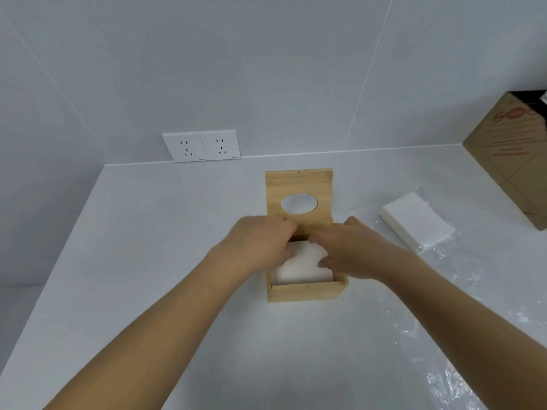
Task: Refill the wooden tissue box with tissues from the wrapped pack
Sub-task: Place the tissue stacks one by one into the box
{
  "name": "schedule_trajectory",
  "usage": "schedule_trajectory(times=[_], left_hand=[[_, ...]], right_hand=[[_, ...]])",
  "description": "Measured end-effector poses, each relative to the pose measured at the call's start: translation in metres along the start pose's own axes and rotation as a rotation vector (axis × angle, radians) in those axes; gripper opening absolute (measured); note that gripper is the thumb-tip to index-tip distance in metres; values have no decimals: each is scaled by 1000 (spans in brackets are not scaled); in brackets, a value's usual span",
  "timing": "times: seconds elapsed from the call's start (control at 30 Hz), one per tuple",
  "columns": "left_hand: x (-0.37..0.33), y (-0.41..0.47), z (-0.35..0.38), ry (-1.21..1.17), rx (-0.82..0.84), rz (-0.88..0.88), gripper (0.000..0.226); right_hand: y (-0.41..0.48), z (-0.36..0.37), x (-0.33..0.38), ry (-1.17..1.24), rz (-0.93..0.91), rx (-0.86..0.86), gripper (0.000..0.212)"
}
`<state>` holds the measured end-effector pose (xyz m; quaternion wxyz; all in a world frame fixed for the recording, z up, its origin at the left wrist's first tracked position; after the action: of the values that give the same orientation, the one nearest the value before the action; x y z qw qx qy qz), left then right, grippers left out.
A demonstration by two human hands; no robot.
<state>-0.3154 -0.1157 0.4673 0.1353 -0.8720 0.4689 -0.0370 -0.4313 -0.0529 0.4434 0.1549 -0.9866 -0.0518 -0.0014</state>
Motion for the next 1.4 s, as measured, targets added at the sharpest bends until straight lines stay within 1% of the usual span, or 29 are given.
schedule_trajectory(times=[0.07, 0.1, 0.17, 0.2, 0.23, 0.33, 0.4, 0.47, 0.7, 0.87, 1.17, 1.3, 1.4], left_hand=[[0, -3, -9, 63, -202, -29, 26], [-2, -6, -12, 70, -338, -38, 27], [-7, -12, -13, 35, -585, -39, 36], [-9, -14, -10, -2, -676, -28, 41], [-11, -14, -6, -36, -725, -17, 46], [-22, -13, 9, -54, -689, 31, 65], [-32, -12, 15, -30, -650, 57, 74], [-43, -9, 20, -25, -621, 70, 78], [-89, 6, 25, -4, -612, 83, 79], [-143, 28, 29, -21, -574, 107, 80], [-254, 54, 63, -38, -415, 187, 81], [-282, 57, 85, 0, -324, 185, 89], [-298, 60, 102, 88, -286, 199, 92]], right_hand=[[-8, -9, 0, 12, 1, -195, 26], [-12, -11, -1, -14, -10, -316, 25], [-25, -11, -4, 9, 23, -511, 30], [-30, -10, -6, 31, 54, -579, 35], [-35, -7, -8, 45, 82, -606, 42], [-51, 3, -11, 59, 162, -613, 64], [-61, 10, -17, 66, 199, -569, 73], [-70, 19, -26, 71, 234, -541, 77], [-114, 39, -64, 82, 364, -564, 81], [-158, 55, -107, 51, 429, -554, 83], [-234, 97, -179, 79, 527, -519, 83], [-250, 112, -195, 85, 539, -489, 82], [-258, 120, -205, 84, 542, -488, 82]])
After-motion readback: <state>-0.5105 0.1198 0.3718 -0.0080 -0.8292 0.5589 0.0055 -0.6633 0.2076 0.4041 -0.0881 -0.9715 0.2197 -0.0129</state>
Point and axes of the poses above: each hand's wrist, its own y-axis towards the middle knuckle, its own z-axis out of the palm, x = y × z, the point moved 4 cm from there along y, towards the middle knuckle, and after that the axes turned 1 degree about x, right-handed, at the moved point
